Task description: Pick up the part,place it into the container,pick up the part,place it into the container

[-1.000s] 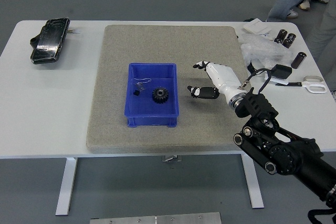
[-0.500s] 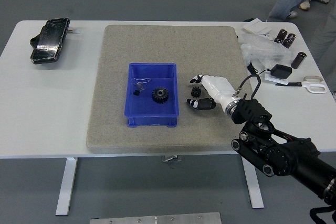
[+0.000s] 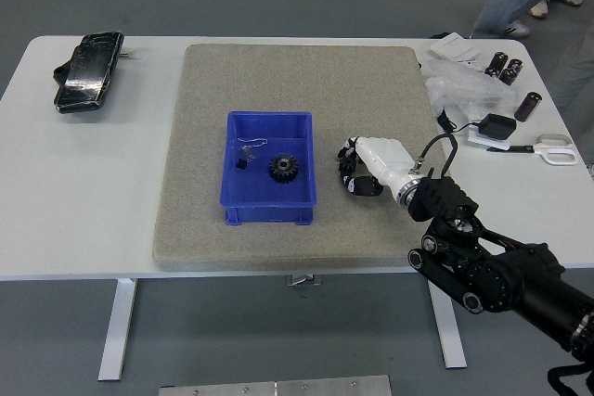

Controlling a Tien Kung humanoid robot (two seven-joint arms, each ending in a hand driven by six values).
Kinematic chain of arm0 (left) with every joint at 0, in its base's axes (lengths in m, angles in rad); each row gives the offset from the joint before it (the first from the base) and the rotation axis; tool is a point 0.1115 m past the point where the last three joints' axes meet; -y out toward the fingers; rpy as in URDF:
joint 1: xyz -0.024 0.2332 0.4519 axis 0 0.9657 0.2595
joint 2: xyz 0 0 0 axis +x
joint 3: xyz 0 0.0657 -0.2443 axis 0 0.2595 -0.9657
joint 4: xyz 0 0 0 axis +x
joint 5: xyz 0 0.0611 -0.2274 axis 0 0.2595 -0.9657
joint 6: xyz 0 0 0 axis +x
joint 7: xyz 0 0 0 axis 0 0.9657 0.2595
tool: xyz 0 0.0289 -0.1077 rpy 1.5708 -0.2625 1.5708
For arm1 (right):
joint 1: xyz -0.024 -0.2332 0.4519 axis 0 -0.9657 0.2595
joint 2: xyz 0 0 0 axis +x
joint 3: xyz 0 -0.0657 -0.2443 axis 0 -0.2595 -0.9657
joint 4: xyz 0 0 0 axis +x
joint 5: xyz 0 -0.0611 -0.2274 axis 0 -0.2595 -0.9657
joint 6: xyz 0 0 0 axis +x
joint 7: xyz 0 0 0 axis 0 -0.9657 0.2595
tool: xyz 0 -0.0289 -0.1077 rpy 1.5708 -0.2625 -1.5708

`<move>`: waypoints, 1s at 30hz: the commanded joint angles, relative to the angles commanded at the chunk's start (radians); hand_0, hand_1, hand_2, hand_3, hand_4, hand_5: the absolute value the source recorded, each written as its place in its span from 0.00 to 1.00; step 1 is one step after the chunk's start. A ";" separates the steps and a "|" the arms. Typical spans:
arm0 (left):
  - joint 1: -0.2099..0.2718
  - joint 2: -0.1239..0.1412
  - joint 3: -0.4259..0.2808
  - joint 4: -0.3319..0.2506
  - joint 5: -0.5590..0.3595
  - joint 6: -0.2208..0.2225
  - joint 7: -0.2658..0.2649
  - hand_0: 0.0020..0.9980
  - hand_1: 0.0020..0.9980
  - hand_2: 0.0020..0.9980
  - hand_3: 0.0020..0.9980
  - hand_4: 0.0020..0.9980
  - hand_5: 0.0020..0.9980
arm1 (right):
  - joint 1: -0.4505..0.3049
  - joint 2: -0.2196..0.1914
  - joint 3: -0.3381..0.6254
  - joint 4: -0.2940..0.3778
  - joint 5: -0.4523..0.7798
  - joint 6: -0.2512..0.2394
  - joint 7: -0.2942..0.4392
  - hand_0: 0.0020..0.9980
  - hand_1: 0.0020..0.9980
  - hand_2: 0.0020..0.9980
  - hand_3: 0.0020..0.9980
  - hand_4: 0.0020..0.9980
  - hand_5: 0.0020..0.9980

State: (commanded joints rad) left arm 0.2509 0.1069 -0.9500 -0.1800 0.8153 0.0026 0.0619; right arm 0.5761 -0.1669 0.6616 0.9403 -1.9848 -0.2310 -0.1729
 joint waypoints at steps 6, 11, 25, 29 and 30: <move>0.000 0.001 -0.003 0.000 0.001 0.001 -0.001 0.67 0.67 0.64 0.63 0.72 0.22 | 0.001 -0.004 0.000 -0.002 -0.016 -0.006 0.000 0.56 0.47 0.47 0.52 0.32 0.00; 0.001 0.000 -0.002 0.000 -0.001 0.001 -0.001 0.67 0.67 0.64 0.63 0.72 0.22 | 0.006 -0.007 0.013 0.008 -0.043 -0.015 0.003 0.56 0.47 0.47 0.52 0.32 0.00; 0.002 0.001 0.000 0.000 0.000 0.000 0.002 0.67 0.67 0.64 0.62 0.72 0.22 | 0.028 0.047 0.021 0.206 -0.095 -0.040 -0.008 0.59 0.48 0.48 0.53 0.33 0.00; 0.000 0.003 -0.001 0.000 0.003 0.000 0.003 0.67 0.67 0.64 0.62 0.72 0.22 | 0.032 0.076 -0.037 0.218 -0.070 -0.017 -0.014 0.59 0.48 0.48 0.53 0.33 0.00; -0.001 0.004 -0.001 0.000 0.003 -0.001 0.004 0.67 0.67 0.64 0.62 0.72 0.22 | 0.033 0.081 -0.050 0.215 -0.062 -0.008 -0.017 0.69 0.62 0.62 0.65 0.47 0.09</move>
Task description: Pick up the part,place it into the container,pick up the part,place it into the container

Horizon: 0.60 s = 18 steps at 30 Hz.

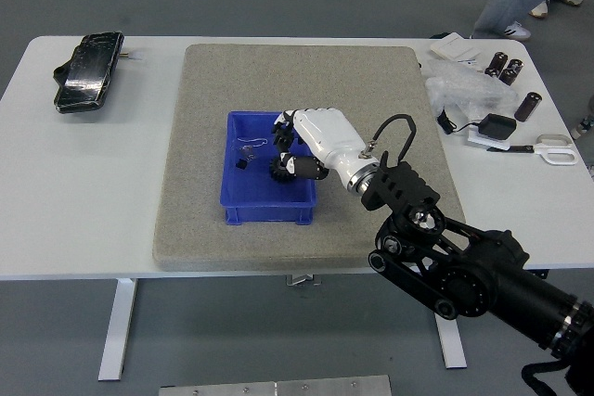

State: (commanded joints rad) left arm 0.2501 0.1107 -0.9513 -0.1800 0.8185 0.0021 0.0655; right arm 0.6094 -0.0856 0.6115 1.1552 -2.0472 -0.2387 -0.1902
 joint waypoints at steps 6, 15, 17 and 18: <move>-0.001 0.002 -0.013 0.000 0.004 0.003 0.017 0.67 0.67 0.64 0.63 0.72 0.22 | 0.009 0.013 -0.048 -0.021 0.047 0.020 -0.007 0.87 0.80 0.80 0.73 0.71 0.40; -0.003 0.005 -0.011 0.000 -0.002 0.002 0.018 0.67 0.67 0.64 0.63 0.72 0.22 | 0.012 0.010 -0.031 -0.021 0.039 0.019 0.004 0.91 0.84 0.84 0.81 0.85 0.45; -0.003 0.005 -0.010 0.000 -0.003 0.002 0.017 0.67 0.67 0.64 0.63 0.72 0.22 | 0.012 0.008 -0.024 -0.019 0.036 0.018 0.006 0.91 0.84 0.84 0.81 0.85 0.45; -0.004 0.005 -0.011 0.000 -0.002 0.002 0.017 0.67 0.67 0.64 0.63 0.72 0.22 | 0.012 0.008 -0.022 -0.018 0.037 0.017 0.007 0.92 0.84 0.84 0.83 0.92 0.50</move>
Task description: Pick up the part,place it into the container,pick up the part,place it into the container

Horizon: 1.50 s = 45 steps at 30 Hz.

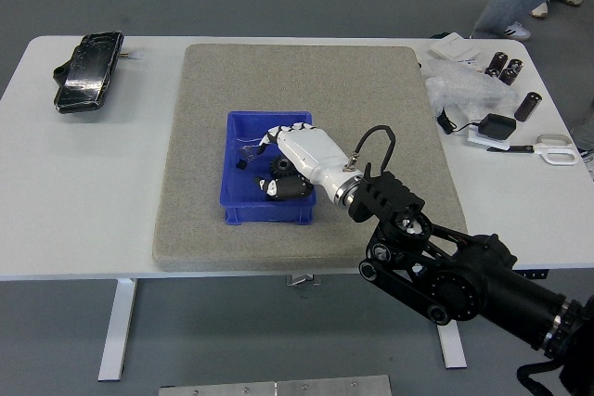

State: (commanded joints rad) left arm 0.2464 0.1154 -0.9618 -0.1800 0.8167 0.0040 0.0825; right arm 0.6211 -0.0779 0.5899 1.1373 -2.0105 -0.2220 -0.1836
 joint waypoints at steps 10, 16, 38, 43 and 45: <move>0.001 -0.003 0.001 0.000 -0.001 0.000 0.001 0.67 0.67 0.64 0.62 0.72 0.22 | -0.050 -0.027 0.162 0.016 0.094 -0.116 0.059 0.89 0.82 0.82 0.80 0.92 0.50; 0.002 -0.003 -0.001 0.000 0.001 0.001 0.008 0.67 0.67 0.64 0.62 0.72 0.22 | -0.053 -0.061 0.213 -0.080 0.183 -0.143 0.098 0.81 0.74 0.75 0.73 0.81 0.42; 0.001 -0.003 -0.008 0.000 0.006 0.000 0.008 0.67 0.67 0.64 0.62 0.72 0.22 | -0.232 -0.067 0.342 -0.011 0.307 -0.135 0.210 0.71 0.68 0.72 0.71 0.82 0.44; -0.003 0.006 -0.011 0.000 0.013 -0.001 0.008 0.67 0.67 0.64 0.63 0.72 0.22 | -0.267 -0.072 0.385 0.019 0.302 -0.138 0.213 0.70 0.68 0.72 0.71 0.82 0.44; -0.003 0.010 -0.010 0.000 0.013 -0.002 0.008 0.67 0.67 0.64 0.63 0.72 0.22 | -0.282 -0.076 0.403 0.032 0.302 -0.139 0.214 0.70 0.68 0.72 0.71 0.82 0.44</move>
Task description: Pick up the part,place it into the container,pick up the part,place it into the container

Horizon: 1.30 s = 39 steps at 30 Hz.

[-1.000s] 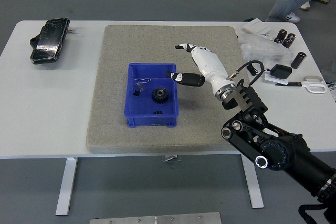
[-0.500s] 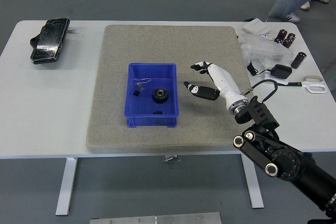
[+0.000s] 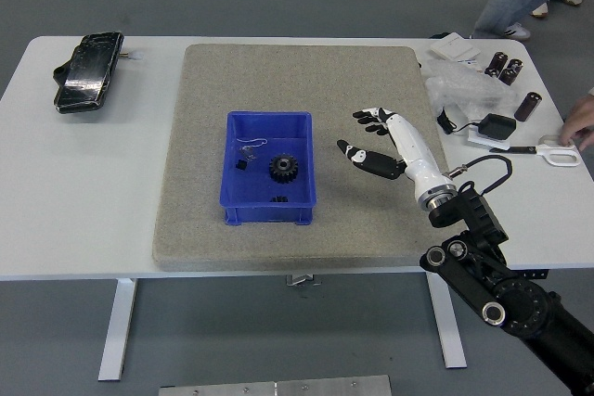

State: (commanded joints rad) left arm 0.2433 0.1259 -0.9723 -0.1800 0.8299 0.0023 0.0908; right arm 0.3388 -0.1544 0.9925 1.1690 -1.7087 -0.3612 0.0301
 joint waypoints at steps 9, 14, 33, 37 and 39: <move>-0.001 0.017 -0.007 0.000 0.007 0.000 0.004 0.67 0.67 0.64 0.63 0.72 0.22 | -0.050 -0.015 0.049 0.032 -0.002 -0.002 0.002 0.70 0.67 0.72 0.71 0.81 0.45; 0.001 0.021 -0.009 0.000 0.004 0.000 0.003 0.67 0.67 0.64 0.63 0.72 0.22 | -0.072 -0.015 0.074 0.044 -0.003 -0.001 0.001 0.70 0.67 0.72 0.71 0.81 0.45; -0.004 0.042 -0.031 0.000 -0.003 0.003 0.005 0.67 0.67 0.64 0.63 0.72 0.22 | -0.125 0.006 0.125 0.055 -0.008 0.006 -0.001 0.71 0.67 0.72 0.70 0.81 0.45; -0.003 0.044 -0.033 0.000 -0.007 0.003 0.006 0.67 0.67 0.64 0.63 0.72 0.22 | -0.136 0.012 0.128 0.057 -0.012 0.006 -0.002 0.71 0.67 0.72 0.70 0.81 0.45; -0.002 0.045 -0.036 0.000 -0.009 0.004 0.006 0.67 0.67 0.64 0.63 0.72 0.22 | -0.141 0.016 0.130 0.058 -0.016 0.006 -0.003 0.70 0.67 0.72 0.70 0.81 0.45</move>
State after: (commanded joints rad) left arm 0.2411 0.1709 -1.0078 -0.1800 0.8213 0.0061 0.0971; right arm 0.1975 -0.1387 1.1229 1.2266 -1.7244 -0.3549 0.0269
